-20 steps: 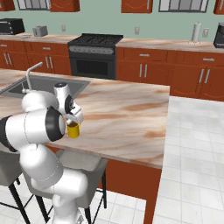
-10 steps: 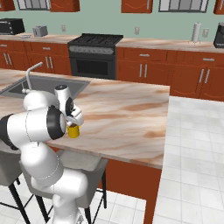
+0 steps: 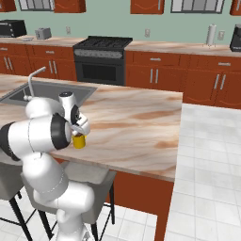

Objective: Pick up the marshmallow and place it in the cup of hot chocolate on the dining counter.

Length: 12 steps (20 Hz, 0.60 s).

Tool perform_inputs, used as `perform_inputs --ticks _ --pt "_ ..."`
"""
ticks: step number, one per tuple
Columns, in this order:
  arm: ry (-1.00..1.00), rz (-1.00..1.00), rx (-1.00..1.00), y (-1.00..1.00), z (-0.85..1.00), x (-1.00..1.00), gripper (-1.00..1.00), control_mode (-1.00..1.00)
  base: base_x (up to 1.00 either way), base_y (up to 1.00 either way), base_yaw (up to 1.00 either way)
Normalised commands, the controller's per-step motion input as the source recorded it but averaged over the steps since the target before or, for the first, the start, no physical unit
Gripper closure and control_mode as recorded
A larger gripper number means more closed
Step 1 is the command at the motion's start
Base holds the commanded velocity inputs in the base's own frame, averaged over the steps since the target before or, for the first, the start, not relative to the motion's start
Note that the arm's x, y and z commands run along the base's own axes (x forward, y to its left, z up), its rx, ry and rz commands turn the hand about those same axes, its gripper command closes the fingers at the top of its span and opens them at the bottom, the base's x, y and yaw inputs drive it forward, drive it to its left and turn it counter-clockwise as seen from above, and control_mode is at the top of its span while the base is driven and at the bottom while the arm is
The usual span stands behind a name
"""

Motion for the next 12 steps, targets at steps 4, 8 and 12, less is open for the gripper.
perform_inputs --ticks 4,8,12 --pt "0.0 0.0 0.0 0.0 0.0 0.3 1.0 -1.0 0.0 0.0 0.0" --pt "0.0 0.0 0.0 0.0 0.0 0.34 1.0 -1.0 0.0 0.0 0.0" --pt "0.0 0.0 0.0 0.0 0.0 0.07 1.0 -1.0 0.0 0.0 0.0"
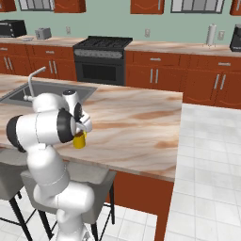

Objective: Pick up the marshmallow and place it in the cup of hot chocolate on the dining counter.

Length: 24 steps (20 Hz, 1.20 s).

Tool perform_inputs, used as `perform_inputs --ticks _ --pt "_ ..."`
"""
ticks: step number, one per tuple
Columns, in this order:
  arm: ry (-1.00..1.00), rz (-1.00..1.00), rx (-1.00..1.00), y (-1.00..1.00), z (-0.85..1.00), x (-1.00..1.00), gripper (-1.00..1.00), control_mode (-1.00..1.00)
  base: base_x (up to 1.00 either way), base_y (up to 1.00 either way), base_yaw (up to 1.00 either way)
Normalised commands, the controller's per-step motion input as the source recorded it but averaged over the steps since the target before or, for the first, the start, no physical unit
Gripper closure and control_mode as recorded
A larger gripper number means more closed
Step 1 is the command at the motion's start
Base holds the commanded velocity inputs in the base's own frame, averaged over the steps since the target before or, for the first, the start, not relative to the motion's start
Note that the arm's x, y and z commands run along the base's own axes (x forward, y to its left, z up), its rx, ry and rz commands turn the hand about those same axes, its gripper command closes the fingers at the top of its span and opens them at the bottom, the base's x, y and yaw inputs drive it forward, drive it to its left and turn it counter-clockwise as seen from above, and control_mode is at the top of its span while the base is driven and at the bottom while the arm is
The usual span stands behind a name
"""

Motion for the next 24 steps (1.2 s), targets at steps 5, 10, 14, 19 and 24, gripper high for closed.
perform_inputs --ticks 5,10,14,19,24 --pt "0.0 0.0 0.0 0.04 -0.13 0.13 -1.0 -1.0 0.0 0.0 0.0" --pt "0.0 0.0 0.0 0.01 -0.13 0.04 -1.0 -1.0 0.0 0.0 0.0" --pt "0.0 0.0 0.0 0.0 -0.05 0.02 -1.0 -1.0 0.0 0.0 0.0" --pt "-0.03 0.0 0.0 0.0 0.0 -0.14 -1.0 -1.0 0.0 0.0 0.0" --pt "-0.08 -0.01 0.0 0.0 0.0 -0.26 -1.0 -1.0 0.0 0.0 0.0"
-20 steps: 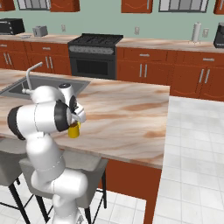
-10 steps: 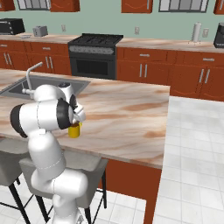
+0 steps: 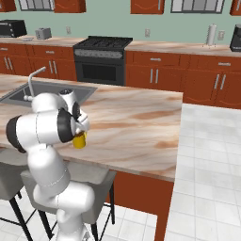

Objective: Pick up the marshmallow and place it in the cup of hot chocolate on the dining counter.

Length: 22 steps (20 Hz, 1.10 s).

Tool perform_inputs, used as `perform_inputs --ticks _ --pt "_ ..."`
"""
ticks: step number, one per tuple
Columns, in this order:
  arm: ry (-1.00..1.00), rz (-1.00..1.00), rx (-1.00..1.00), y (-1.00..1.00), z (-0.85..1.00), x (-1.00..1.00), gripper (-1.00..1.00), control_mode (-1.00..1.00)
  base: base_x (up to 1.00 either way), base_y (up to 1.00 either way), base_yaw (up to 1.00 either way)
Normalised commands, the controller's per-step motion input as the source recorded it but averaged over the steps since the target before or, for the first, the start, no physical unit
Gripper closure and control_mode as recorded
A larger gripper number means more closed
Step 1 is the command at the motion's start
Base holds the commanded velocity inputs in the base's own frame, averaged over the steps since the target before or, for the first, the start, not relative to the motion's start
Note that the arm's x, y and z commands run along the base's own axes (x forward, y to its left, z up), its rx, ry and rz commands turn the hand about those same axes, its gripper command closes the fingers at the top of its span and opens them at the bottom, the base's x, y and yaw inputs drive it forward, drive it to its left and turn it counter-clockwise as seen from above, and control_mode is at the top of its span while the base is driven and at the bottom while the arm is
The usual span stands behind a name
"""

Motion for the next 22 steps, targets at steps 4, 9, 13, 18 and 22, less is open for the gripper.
perform_inputs --ticks 4,9,13,18,22 --pt "-0.07 -0.02 0.0 0.0 0.01 -0.14 -1.0 -1.0 0.0 0.0 0.0" --pt "-0.07 -0.04 0.0 0.0 0.0 -0.01 -1.0 -1.0 0.0 0.0 0.0" --pt "-0.08 -0.05 0.01 0.0 0.23 -0.01 -1.0 -1.0 0.0 0.0 0.0" --pt "-0.1 -0.07 0.04 0.0 0.69 -0.18 -1.0 -1.0 0.0 0.0 0.0" --pt "-0.1 -0.07 0.05 0.0 0.77 -0.23 -1.0 -1.0 0.0 0.0 0.0"
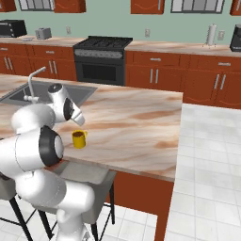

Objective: Pick up the marshmallow and place it in the cup of hot chocolate on the dining counter.

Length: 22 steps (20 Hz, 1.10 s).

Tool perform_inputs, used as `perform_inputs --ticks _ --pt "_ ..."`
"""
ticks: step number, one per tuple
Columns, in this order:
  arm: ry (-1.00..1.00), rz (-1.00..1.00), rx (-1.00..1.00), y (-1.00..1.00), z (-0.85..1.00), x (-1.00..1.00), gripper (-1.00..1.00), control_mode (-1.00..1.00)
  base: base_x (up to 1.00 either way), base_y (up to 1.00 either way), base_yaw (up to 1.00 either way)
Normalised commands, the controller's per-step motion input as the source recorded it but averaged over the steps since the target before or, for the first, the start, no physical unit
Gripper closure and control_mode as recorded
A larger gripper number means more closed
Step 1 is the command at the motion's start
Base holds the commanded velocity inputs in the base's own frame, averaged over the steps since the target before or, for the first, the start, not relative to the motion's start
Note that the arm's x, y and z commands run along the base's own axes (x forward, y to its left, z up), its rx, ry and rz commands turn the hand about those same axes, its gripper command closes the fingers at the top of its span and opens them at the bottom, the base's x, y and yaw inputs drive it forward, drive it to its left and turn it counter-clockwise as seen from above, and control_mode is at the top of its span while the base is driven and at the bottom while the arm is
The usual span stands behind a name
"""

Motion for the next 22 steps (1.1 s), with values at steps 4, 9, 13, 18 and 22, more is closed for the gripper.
perform_inputs --ticks 4,9,13,18,22 --pt "-0.08 -0.04 0.05 0.0 0.81 -0.6 -1.0 -1.0 0.0 0.0 0.0" --pt "-0.04 -0.02 0.09 -0.1 0.84 -0.93 -1.0 -1.0 0.0 0.0 0.0" --pt "0.0 0.01 0.1 -0.26 0.75 -1.0 -1.0 -1.0 0.0 0.0 0.0" --pt "-0.02 0.08 0.05 -0.58 0.55 -1.0 -1.0 -1.0 0.0 0.0 0.0" --pt "-0.02 0.13 0.01 -0.41 0.59 -1.0 -1.0 -1.0 0.0 0.0 0.0"
